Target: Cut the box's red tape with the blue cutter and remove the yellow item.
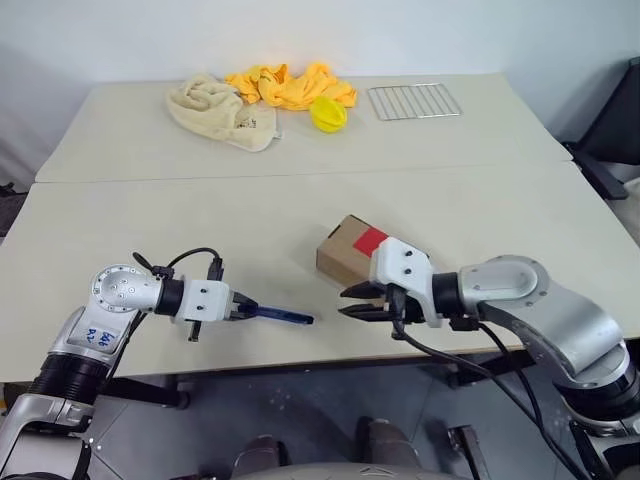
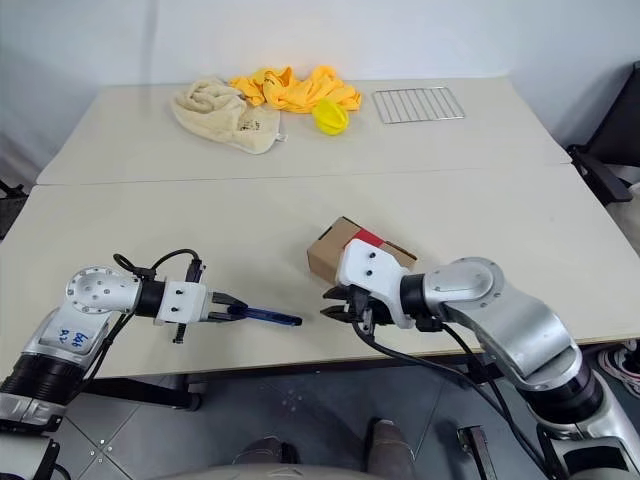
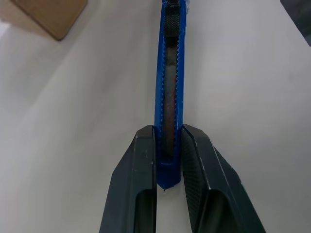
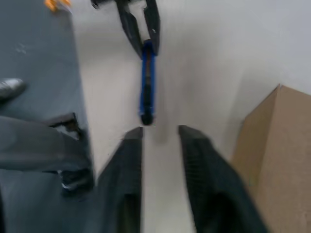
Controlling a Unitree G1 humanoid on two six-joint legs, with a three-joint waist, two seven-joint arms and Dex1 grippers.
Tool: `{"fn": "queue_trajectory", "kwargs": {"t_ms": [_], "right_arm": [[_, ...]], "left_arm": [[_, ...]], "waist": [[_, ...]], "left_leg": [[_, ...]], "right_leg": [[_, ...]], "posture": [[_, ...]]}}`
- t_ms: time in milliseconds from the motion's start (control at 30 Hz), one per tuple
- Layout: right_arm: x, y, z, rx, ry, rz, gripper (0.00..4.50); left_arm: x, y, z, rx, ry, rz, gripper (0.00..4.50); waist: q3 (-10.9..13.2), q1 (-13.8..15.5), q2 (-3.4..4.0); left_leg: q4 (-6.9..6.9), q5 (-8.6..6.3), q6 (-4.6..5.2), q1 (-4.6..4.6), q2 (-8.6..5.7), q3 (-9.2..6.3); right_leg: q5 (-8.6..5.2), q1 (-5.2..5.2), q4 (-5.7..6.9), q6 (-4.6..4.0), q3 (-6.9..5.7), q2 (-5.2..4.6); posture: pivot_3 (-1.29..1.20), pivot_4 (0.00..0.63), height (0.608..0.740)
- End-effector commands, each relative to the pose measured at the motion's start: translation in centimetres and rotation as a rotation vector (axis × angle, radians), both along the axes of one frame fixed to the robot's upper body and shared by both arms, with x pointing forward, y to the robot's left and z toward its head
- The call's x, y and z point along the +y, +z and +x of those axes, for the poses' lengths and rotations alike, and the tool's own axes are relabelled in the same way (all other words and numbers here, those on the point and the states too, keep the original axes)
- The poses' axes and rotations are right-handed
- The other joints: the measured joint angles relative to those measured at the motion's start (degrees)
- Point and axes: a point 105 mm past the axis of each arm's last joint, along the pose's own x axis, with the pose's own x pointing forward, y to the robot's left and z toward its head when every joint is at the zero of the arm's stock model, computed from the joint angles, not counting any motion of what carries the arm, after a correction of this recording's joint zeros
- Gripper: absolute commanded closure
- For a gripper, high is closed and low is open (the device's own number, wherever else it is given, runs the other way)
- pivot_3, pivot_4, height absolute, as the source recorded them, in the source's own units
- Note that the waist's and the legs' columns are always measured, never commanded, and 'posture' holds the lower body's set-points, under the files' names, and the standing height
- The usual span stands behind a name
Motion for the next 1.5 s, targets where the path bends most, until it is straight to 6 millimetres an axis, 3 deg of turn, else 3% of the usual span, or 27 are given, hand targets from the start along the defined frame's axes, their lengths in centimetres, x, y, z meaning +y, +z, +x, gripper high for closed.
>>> {"fn": "queue_trajectory", "kwargs": {"t_ms": [33, 200, 367, 900, 1500], "right_arm": [[1.0, -0.7, 1.0, -0.068, -0.017, -0.039, 4.47], [3.4, -1.7, 1.6, -0.092, 0.042, -0.009, 4.47], [4.3, -3.1, 1.2, -0.09, 0.117, -0.033, 4.47], [4.3, -5.3, -0.2, -0.061, 0.214, -0.078, 4.47], [4.9, -6.3, 0.2, -0.065, 0.218, -0.067, 4.47]], "left_arm": [[-0.5, -0.5, -0.6, 0.013, -0.033, 0.021, 4.12], [-0.3, -1.5, -1.0, 0.06, -0.019, 0.061, 4.12], [-0.5, -1.9, -1.5, 0.08, -0.022, 0.088, 4.12], [-1.4, -2.6, -2.4, 0.164, -0.012, 0.125, 4.12], [-1.6, -2.8, -3.4, 0.177, -0.046, 0.135, 4.12]], "waist": [[0.0, -0.06, 0.0], [0.0, -0.11, 0.0], [-0.01, -0.05, 0.0], [-0.01, 0.0, 0.01], [-0.03, -0.06, 0.03]], "left_leg": [[-0.01, 0.0, 0.0, 0.0, 0.0, 0.0], [-0.01, 0.0, 0.0, 0.02, 0.0, 0.0], [0.0, 0.0, 0.0, 0.03, 0.0, 0.01], [0.0, 0.0, 0.0, 0.11, 0.0, 0.0], [-0.01, 0.0, 0.0, 0.17, 0.0, 0.0]], "right_leg": [[0.0, 0.0, 0.0, 0.0, 0.0, 0.0], [0.0, 0.01, 0.01, 0.0, 0.0, 0.0], [0.0, 0.04, -0.02, 0.0, -0.03, 0.0], [0.0, 0.11, -0.01, 0.0, -0.04, 0.0], [0.0, 0.15, 0.0, 0.0, -0.04, 0.0]], "posture": [[0.0, 0.15, 0.74], [0.0, 0.15, 0.74], [0.0, 0.15, 0.74], [0.0, 0.15, 0.74], [0.0, 0.15, 0.74]]}}
